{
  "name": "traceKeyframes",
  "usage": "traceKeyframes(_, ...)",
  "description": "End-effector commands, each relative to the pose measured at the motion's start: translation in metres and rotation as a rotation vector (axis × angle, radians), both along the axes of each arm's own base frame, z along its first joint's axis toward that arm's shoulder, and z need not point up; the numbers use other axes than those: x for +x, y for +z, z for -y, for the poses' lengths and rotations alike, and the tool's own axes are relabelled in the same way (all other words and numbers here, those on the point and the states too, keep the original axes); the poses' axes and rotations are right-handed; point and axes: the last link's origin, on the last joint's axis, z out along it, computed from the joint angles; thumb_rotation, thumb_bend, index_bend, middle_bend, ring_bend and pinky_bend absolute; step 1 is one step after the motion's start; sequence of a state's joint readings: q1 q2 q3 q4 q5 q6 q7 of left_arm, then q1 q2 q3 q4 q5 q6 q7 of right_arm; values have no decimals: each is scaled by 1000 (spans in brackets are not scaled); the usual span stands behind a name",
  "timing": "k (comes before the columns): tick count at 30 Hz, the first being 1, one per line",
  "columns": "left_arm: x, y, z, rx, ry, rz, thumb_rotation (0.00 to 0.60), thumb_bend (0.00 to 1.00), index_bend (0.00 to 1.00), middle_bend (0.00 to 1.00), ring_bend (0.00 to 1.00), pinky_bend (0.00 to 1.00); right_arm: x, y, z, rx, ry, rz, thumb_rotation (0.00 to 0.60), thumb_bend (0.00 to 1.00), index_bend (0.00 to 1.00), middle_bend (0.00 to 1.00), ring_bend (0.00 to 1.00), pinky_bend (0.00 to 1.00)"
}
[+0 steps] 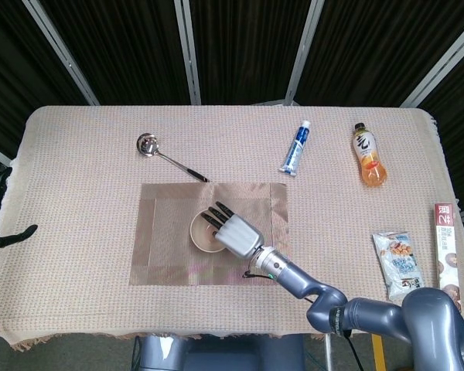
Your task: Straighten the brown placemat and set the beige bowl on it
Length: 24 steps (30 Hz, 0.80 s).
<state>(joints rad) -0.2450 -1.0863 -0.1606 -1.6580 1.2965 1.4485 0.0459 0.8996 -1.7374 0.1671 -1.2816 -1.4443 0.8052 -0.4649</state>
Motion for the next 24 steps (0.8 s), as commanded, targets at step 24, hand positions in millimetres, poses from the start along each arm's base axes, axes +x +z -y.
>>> traceKeyframes(24, -5, 3, 26, 40, 13, -71, 600, 0, 0, 0, 0, 0, -115, 168, -19, -321, -200, 169, 600, 0, 0, 0, 0, 0)
